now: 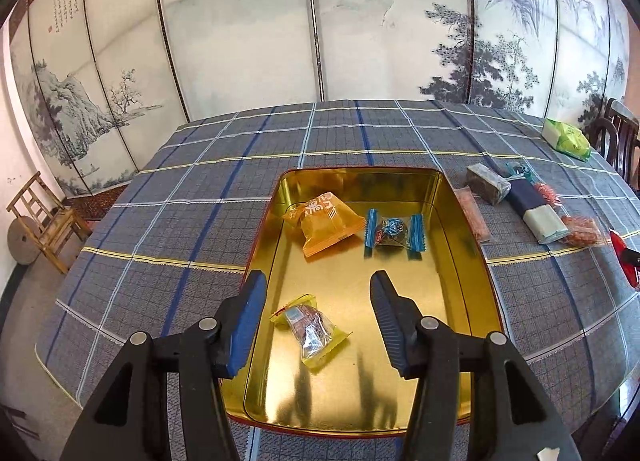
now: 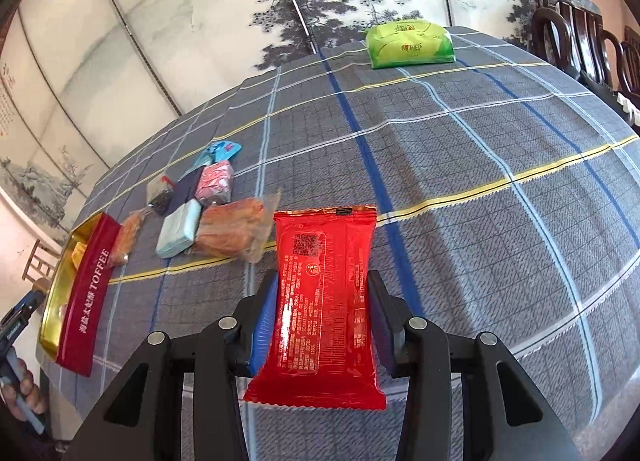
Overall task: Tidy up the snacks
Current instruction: 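Carry the red packet with the right gripper into the gold tin and release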
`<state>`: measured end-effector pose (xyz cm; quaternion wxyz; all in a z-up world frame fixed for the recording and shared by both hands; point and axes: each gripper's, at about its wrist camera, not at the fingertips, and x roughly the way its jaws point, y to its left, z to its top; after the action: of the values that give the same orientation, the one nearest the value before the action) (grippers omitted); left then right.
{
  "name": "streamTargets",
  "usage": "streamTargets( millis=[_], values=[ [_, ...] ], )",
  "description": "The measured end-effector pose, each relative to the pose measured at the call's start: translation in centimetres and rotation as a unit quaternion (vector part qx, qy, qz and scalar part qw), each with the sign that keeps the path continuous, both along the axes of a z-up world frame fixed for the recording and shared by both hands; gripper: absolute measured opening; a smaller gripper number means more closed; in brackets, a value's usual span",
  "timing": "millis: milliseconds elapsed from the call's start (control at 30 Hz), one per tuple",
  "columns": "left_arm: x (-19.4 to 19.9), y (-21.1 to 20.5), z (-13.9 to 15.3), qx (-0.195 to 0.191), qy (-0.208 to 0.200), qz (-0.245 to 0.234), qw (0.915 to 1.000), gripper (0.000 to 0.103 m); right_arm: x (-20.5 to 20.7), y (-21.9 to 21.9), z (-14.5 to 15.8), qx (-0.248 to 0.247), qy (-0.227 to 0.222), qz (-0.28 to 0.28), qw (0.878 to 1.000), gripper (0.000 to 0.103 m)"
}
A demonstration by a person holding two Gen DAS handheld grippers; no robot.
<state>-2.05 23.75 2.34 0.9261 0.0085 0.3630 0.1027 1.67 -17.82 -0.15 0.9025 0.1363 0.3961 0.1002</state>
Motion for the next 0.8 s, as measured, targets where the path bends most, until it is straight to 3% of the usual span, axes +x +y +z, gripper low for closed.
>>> streamTargets(
  millis=[233,600,800],
  values=[
    [-0.8,0.4,0.1,-0.001,-0.008,0.007,0.9999,0.051,-2.0,4.6,2.4,0.041,-0.009,0.067,0.997,0.044],
    [-2.1,2.3,-0.2,0.001,-0.013,0.030,0.9995,0.058,-3.7,16.1,7.1,0.039,-0.038,0.201,0.978,0.044],
    [-2.9,3.5,-0.2,0.007,-0.019,0.044,0.9988,0.062,-4.0,21.4,8.1,0.029,-0.043,0.251,0.967,0.044]
  ],
)
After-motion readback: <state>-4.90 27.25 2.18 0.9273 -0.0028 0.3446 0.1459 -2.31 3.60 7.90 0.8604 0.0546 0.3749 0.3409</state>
